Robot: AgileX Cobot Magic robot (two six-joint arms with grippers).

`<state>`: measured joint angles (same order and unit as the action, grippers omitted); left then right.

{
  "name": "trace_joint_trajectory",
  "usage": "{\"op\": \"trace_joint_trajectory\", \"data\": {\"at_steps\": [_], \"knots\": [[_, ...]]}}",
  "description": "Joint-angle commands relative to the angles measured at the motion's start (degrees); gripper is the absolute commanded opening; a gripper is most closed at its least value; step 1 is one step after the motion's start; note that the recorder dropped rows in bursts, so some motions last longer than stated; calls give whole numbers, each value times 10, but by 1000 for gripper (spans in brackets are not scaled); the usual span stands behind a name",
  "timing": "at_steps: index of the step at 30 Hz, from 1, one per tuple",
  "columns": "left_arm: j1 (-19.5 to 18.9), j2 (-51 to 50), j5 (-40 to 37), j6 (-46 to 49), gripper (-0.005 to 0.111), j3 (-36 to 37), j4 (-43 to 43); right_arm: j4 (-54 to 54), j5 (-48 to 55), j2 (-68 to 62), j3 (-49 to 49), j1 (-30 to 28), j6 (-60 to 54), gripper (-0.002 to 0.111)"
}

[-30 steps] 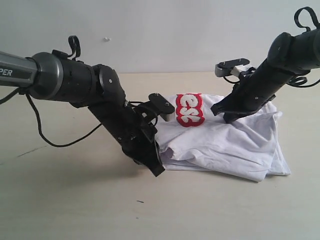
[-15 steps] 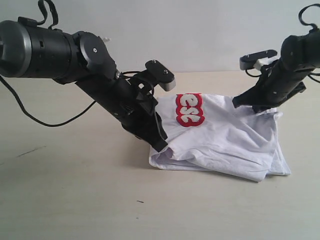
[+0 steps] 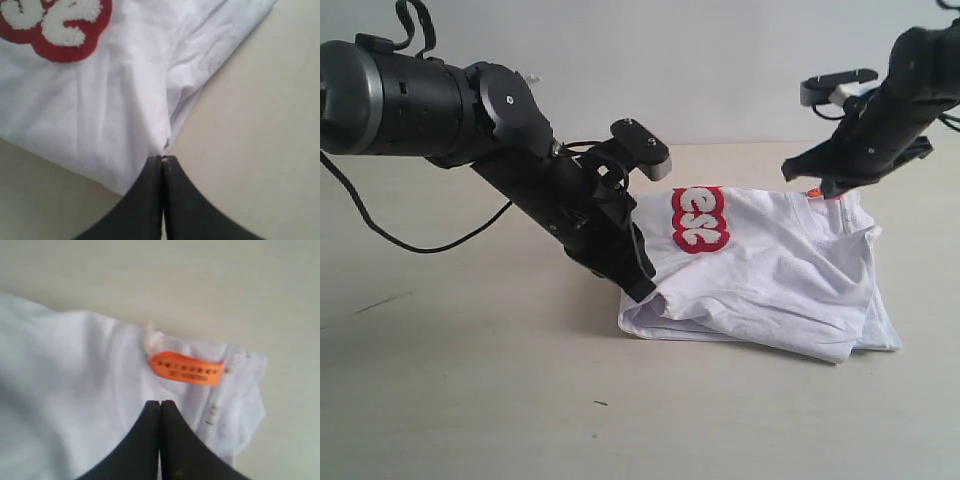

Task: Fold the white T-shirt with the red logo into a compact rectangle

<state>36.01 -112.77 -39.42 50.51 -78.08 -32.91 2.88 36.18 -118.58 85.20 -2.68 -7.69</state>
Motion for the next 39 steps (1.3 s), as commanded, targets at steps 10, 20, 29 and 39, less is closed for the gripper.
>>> {"op": "trace_joint_trajectory", "data": {"at_steps": [10, 20, 29, 39], "knots": [[-56, 93, 45, -48, 0, 7, 31, 236, -4, -18, -43, 109, -208, 0], [-87, 141, 18, -57, 0, 29, 43, 159, 20, -62, -42, 134, -160, 0], [-87, 163, 24, -57, 0, 36, 48, 208, 32, 52, -46, 134, -162, 0], [-87, 183, 15, -73, 0, 36, 46, 178, -6, 19, -129, 194, -141, 0]]}}
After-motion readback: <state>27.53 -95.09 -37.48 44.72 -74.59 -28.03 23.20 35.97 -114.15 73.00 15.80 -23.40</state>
